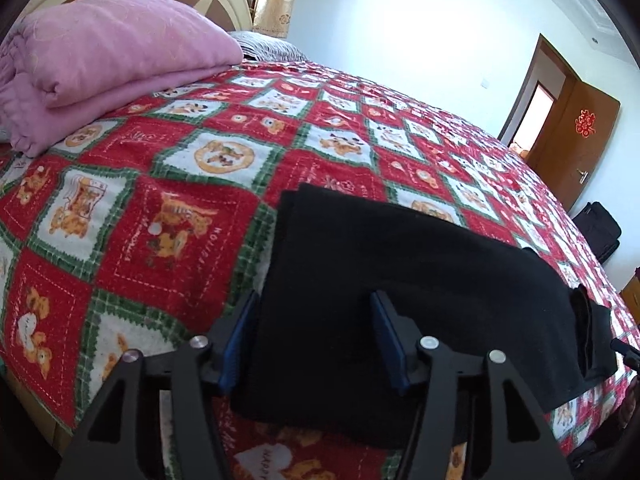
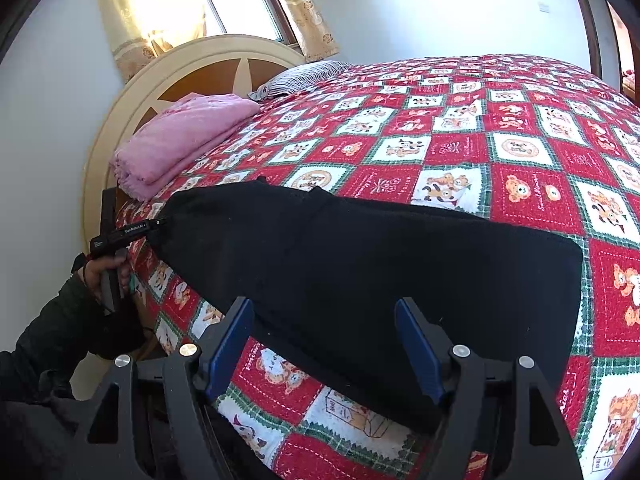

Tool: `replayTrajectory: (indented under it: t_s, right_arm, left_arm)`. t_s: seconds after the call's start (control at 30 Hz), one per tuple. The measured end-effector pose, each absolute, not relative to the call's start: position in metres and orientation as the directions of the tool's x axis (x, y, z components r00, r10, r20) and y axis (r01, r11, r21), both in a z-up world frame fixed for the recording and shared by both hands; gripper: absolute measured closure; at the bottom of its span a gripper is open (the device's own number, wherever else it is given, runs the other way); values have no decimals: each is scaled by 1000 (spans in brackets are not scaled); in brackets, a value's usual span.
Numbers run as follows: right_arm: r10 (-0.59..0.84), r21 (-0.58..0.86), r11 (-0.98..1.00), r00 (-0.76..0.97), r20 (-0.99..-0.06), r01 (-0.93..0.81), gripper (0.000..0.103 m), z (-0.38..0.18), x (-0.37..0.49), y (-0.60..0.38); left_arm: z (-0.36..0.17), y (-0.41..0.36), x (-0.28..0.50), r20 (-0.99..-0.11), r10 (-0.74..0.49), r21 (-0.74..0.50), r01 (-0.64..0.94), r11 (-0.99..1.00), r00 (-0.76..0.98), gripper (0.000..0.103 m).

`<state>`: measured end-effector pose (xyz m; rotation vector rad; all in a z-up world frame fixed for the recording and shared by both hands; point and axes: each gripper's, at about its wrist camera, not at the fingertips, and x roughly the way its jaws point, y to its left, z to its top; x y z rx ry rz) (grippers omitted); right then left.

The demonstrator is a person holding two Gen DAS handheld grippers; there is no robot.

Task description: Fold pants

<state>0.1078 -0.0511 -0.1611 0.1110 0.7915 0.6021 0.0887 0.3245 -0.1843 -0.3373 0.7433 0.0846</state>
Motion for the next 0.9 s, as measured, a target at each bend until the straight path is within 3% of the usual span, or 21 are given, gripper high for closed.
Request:
replayTrajectory:
  t_s: [0.03,0.13,0.17,0.5,0.9]
  right_arm:
    - [546,312,828,546,-635,-465,29,-161,108,-51]
    - [544,312,830,551,-633,-462,29,-161,108,-52]
    - [544,312,831,555,-630,-461,29,-160,108,-53]
    - [522,302,850,615,-591,-431,29,-135,104,-69]
    - [385,267,922,728,-567,-281,29,-101,89,-141]
  left_arm:
    - [-183,323,89,-679,-41,-259,-188,948,733,47]
    - [-176,323,85,-672,-82,-287,-156,945,736,78]
    - [-172,323,83,-666,-105,-308,-144,941,738,83]
    - [-117,298,69,-578,-197,-390,-57,919,792,83]
    - [-29,190,78,-459,-411,-405,227,886,787,83]
